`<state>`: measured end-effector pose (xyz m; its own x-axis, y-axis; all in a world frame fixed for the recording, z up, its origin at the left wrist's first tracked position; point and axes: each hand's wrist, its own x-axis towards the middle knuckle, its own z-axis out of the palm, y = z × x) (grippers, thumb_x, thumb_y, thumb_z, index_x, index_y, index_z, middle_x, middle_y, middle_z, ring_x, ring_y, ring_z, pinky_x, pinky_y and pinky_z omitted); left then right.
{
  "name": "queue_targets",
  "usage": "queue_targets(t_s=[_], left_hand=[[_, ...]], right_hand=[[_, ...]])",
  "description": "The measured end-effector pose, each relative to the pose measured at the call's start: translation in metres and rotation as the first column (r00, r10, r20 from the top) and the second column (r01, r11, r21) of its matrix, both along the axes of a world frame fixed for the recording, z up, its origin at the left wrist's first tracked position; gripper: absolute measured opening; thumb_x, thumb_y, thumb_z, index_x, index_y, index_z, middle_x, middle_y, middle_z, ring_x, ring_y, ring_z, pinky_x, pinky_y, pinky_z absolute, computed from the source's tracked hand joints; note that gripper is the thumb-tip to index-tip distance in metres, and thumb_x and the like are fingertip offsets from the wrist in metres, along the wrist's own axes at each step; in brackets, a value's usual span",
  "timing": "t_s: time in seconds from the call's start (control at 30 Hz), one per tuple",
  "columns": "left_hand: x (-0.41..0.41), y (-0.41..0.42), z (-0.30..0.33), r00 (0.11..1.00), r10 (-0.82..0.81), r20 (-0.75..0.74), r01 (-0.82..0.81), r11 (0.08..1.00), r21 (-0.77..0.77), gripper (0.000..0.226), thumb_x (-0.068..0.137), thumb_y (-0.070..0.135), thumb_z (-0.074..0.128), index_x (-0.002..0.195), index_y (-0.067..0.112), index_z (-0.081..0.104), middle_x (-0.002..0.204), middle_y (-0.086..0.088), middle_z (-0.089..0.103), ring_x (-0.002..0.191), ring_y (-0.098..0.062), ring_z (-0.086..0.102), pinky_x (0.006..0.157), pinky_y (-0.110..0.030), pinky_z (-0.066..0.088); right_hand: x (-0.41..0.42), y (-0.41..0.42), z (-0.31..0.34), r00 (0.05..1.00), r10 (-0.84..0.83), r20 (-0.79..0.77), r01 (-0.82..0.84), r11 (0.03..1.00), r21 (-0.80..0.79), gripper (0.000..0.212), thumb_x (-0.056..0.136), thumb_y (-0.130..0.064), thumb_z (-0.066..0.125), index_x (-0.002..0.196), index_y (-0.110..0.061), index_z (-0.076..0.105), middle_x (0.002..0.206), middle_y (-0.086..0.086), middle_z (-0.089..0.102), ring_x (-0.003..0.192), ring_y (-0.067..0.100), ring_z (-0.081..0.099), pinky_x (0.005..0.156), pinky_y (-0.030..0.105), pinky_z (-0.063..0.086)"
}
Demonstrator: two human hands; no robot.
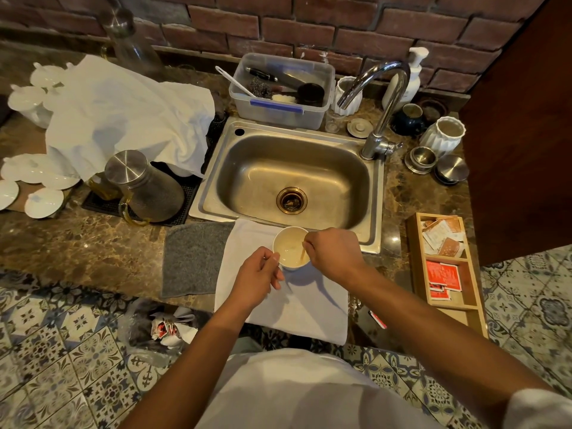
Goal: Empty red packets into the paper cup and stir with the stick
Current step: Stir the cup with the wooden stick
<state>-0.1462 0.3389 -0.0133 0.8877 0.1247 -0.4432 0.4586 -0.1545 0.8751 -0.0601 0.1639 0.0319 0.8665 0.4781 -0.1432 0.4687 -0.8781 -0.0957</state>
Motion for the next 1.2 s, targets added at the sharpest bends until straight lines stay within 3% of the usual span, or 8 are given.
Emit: queue_targets(t_s=[0.23, 0.37, 0.47, 0.6, 0.87, 1.07, 1.2], left_hand=[[0.001, 0.000, 0.002, 1.000, -0.012, -0.007, 0.012, 1.000, -0.009, 0.027, 0.105, 0.030, 0.048, 0.087, 0.011, 0.053, 0.068, -0.003, 0.070, 0.060, -0.021, 0.062, 0.057, -0.039, 0.047], [0.002, -0.001, 0.003, 1.000, -0.005, -0.002, 0.005, 1.000, -0.011, 0.026, 0.106, 0.027, 0.048, 0.087, 0.010, 0.052, 0.069, -0.007, 0.071, 0.058, -0.021, 0.061, 0.056, -0.037, 0.046], [0.001, -0.002, 0.003, 1.000, 0.004, -0.009, -0.004, 1.000, -0.019, 0.026, 0.106, 0.027, 0.048, 0.086, 0.012, 0.051, 0.068, -0.006, 0.071, 0.057, -0.020, 0.061, 0.055, -0.035, 0.046], [0.002, -0.003, 0.004, 1.000, 0.003, -0.023, -0.003, 1.000, -0.021, 0.026, 0.106, 0.029, 0.047, 0.087, 0.011, 0.051, 0.067, -0.004, 0.070, 0.057, -0.019, 0.061, 0.056, -0.038, 0.045], [0.004, -0.005, 0.009, 1.000, 0.012, -0.027, -0.012, 0.999, -0.030, 0.027, 0.106, 0.026, 0.048, 0.090, 0.005, 0.052, 0.068, -0.006, 0.070, 0.057, -0.021, 0.060, 0.056, -0.035, 0.043], [0.000, -0.002, 0.009, 0.999, 0.006, -0.035, -0.006, 1.000, -0.025, 0.029, 0.106, 0.027, 0.048, 0.092, 0.002, 0.052, 0.068, -0.005, 0.070, 0.058, -0.021, 0.060, 0.058, -0.037, 0.044], [0.002, -0.004, 0.009, 0.999, 0.009, -0.033, -0.010, 1.000, -0.026, 0.031, 0.106, 0.027, 0.048, 0.093, -0.001, 0.052, 0.069, -0.008, 0.070, 0.057, -0.021, 0.060, 0.057, -0.036, 0.044]], right_hand=[[-0.007, 0.014, -0.007, 0.999, -0.014, 0.040, 0.012, 0.999, 0.041, 0.028, 0.104, -0.037, 0.048, 0.101, -0.026, 0.073, 0.086, 0.002, 0.075, 0.073, 0.029, 0.068, 0.058, 0.027, 0.037], [-0.009, 0.019, -0.006, 0.996, -0.052, -0.068, 0.059, 0.992, 0.109, 0.032, 0.104, -0.039, 0.047, 0.105, -0.026, 0.076, 0.094, 0.004, 0.076, 0.085, 0.029, 0.069, 0.067, 0.032, 0.051], [-0.008, 0.019, -0.003, 0.989, -0.044, -0.141, 0.062, 0.991, 0.122, 0.031, 0.103, -0.041, 0.050, 0.109, -0.028, 0.077, 0.101, 0.004, 0.076, 0.092, 0.028, 0.069, 0.066, 0.030, 0.044], [-0.005, 0.011, 0.002, 0.983, -0.043, -0.180, 0.057, 0.995, 0.076, 0.030, 0.102, -0.040, 0.052, 0.112, -0.029, 0.078, 0.104, 0.003, 0.077, 0.094, 0.027, 0.069, 0.066, 0.028, 0.039], [-0.009, 0.013, 0.009, 0.996, -0.086, -0.012, 0.083, 0.987, -0.135, 0.020, 0.097, -0.025, 0.056, 0.104, -0.021, 0.074, 0.092, 0.003, 0.076, 0.079, 0.028, 0.070, 0.062, 0.028, 0.036], [-0.007, 0.018, 0.002, 0.992, -0.127, 0.013, 0.128, 0.991, -0.042, 0.020, 0.100, -0.029, 0.057, 0.110, -0.025, 0.074, 0.094, 0.003, 0.076, 0.082, 0.029, 0.071, 0.063, 0.028, 0.037], [-0.007, 0.019, -0.005, 0.984, -0.145, -0.105, 0.153, 0.986, 0.071, 0.029, 0.104, -0.037, 0.048, 0.108, -0.027, 0.076, 0.101, 0.004, 0.076, 0.090, 0.029, 0.070, 0.065, 0.028, 0.038]])
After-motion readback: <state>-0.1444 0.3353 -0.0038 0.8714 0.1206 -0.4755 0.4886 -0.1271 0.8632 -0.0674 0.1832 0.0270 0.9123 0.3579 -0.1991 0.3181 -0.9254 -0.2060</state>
